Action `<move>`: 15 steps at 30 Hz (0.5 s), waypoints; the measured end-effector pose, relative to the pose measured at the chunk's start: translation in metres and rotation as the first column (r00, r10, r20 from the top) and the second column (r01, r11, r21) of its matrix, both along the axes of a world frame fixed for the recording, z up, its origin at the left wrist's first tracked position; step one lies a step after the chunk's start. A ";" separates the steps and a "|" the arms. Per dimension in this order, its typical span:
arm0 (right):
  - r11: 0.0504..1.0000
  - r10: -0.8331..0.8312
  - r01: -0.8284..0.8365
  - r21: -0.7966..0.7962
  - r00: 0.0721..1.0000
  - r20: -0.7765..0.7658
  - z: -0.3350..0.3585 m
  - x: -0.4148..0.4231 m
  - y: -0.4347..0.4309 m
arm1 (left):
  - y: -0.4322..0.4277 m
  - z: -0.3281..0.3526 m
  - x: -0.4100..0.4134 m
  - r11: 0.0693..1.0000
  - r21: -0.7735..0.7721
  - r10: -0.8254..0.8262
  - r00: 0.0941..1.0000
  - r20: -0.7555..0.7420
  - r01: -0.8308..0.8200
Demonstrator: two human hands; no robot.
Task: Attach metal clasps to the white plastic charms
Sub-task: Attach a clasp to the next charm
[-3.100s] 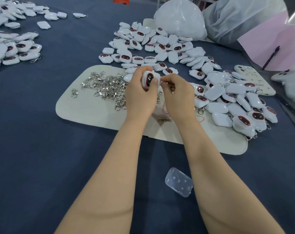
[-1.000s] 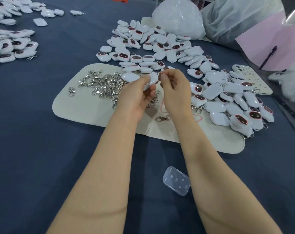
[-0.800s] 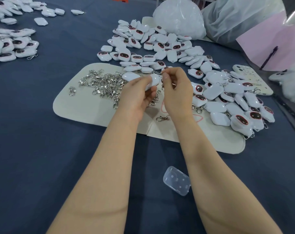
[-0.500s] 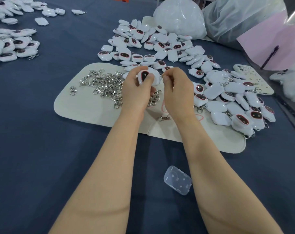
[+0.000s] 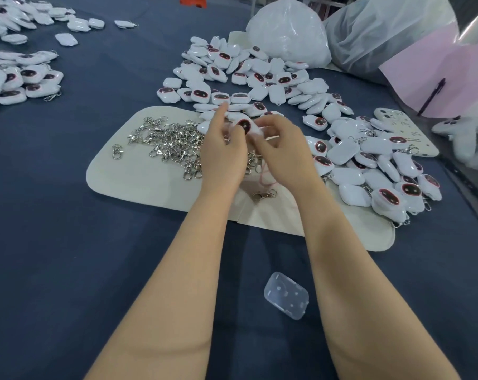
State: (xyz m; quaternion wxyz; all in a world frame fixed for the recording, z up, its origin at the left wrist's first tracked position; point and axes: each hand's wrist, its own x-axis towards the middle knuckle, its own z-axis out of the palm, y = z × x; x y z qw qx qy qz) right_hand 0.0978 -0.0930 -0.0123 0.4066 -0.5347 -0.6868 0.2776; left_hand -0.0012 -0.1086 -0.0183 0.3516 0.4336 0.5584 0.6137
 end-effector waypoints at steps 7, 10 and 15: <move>0.764 -0.599 0.644 -0.036 0.687 -0.411 0.018 0.041 0.009 | 0.000 0.005 -0.014 0.950 -0.137 0.309 0.790 0.530 -0.280; 0.776 -0.579 0.613 0.147 0.786 -0.219 0.012 0.027 0.005 | 0.003 0.004 -0.020 0.928 -0.175 0.360 0.676 0.643 -0.327; 0.987 -0.155 0.148 0.059 0.978 0.137 -0.001 -0.038 0.018 | 0.003 0.004 -0.022 0.901 -0.127 0.397 0.671 0.626 -0.414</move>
